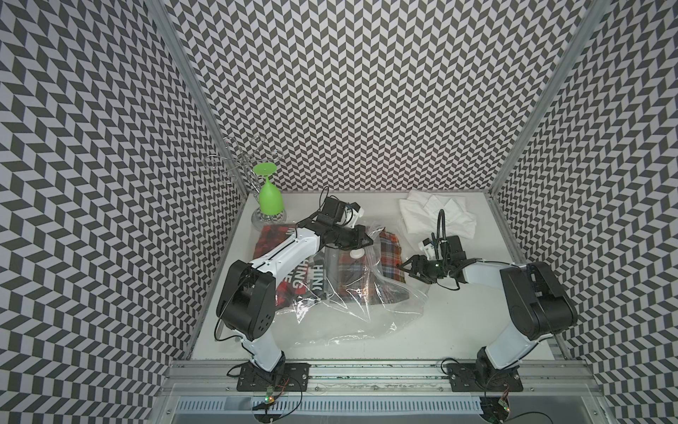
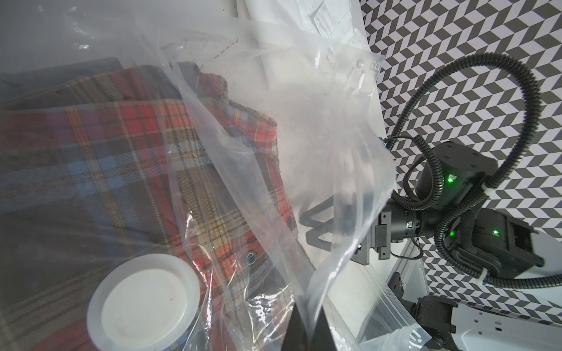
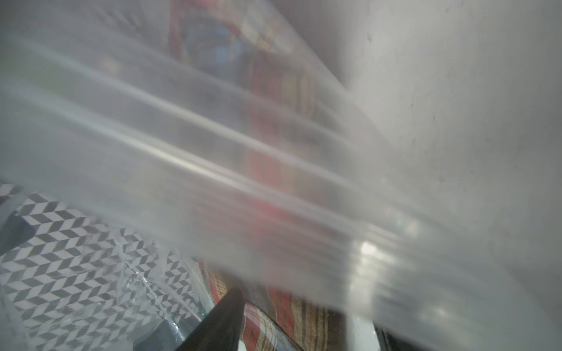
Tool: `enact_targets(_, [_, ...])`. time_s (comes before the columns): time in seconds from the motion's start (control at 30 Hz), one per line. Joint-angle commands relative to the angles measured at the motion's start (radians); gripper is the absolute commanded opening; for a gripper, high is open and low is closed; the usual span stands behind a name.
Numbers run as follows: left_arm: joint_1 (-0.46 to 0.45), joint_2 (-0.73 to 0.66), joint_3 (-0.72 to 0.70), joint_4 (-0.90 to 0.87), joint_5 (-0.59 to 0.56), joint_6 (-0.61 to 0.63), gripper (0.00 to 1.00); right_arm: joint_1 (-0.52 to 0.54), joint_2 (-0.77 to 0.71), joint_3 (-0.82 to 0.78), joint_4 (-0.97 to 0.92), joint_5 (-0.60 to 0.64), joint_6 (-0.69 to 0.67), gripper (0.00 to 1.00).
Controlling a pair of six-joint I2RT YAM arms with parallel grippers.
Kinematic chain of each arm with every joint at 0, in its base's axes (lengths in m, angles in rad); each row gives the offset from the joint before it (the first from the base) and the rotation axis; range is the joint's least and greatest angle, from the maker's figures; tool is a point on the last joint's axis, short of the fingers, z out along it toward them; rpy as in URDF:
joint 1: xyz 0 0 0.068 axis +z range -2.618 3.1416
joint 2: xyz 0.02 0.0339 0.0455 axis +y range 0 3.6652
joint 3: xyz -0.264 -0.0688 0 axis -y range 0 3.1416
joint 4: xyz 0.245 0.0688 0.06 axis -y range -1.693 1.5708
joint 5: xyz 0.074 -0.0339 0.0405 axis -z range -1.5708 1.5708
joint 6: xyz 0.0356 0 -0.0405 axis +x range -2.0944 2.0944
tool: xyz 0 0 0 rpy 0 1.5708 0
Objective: Take the shirt out of the vacuum bag
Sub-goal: Take out the shirt from the vacuum bag.
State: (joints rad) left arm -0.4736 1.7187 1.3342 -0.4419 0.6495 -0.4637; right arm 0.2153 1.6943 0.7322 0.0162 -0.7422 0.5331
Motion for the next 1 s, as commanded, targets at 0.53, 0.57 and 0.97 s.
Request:
enact_targets(0.53, [-0.018, -0.032, -0.193, 0.068, -0.007, 0.024, 0.00, 0.040, 0.140, -0.055, 0.265, -0.062, -0.015, 0.69])
enact_targets(0.57, [-0.017, -0.031, -0.201, 0.070, -0.008, 0.025, 0.00, 0.044, 0.142, -0.056, 0.267, -0.062, -0.020, 0.69])
enact_targets(0.97, [-0.023, -0.023, -0.253, 0.091, -0.016, 0.037, 0.00, 0.076, 0.163, -0.081, 0.389, -0.103, 0.009, 0.47])
